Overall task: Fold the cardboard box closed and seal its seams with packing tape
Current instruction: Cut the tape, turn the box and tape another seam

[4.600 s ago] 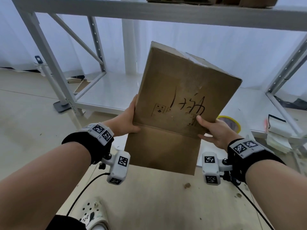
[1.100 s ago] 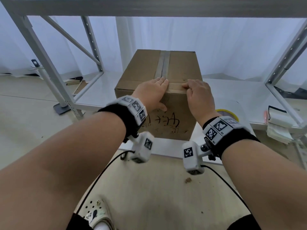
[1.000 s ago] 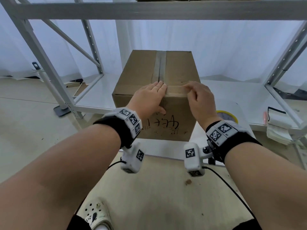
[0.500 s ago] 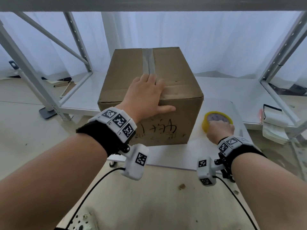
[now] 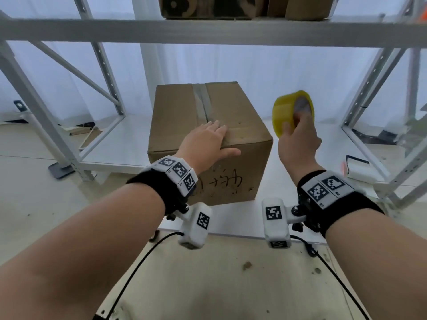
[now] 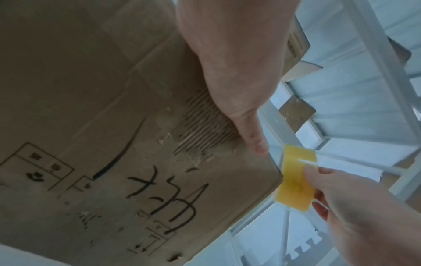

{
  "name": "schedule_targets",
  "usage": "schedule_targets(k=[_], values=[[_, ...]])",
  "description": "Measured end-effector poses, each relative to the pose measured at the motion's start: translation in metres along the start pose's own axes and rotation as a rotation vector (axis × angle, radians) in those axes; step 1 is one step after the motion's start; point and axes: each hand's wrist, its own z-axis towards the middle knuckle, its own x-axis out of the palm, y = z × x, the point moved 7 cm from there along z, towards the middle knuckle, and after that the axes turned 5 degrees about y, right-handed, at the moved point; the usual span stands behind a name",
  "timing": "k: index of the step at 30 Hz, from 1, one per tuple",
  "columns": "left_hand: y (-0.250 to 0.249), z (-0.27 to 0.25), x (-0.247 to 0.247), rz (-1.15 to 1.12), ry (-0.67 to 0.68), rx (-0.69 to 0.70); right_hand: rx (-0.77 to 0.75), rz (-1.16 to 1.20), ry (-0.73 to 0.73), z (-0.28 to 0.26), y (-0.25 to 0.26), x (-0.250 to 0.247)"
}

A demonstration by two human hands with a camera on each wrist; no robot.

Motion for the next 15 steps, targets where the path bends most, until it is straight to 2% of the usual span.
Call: schedule_targets(k=[3, 6, 8, 10, 13, 15], values=[[0.002, -0.019, -0.014, -0.137, -0.012, 0.077, -0.204, 0.134, -0.037, -0.015, 0.049, -0.024], [0.015, -0.032, -0.04, -0.436, -0.145, 0.041, -0.348, 0.221, 0.068, -0.029, 0.09, -0.025], [0.026, -0.039, -0.059, -0.768, -0.256, 0.034, -0.326, 0.348, 0.21, -0.036, 0.106, -0.014], [0.029, -0.05, -0.072, -0.977, -0.296, 0.039, -0.227, 0.493, 0.389, -0.045, 0.114, 0.001], [0.03, -0.068, -0.066, -1.228, -0.153, 0.003, -0.095, 0.665, 0.652, -0.06, 0.114, 0.023], [0.035, -0.077, -0.053, -1.258, -0.052, -0.065, -0.068, 0.689, 0.757, -0.068, 0.112, 0.033]])
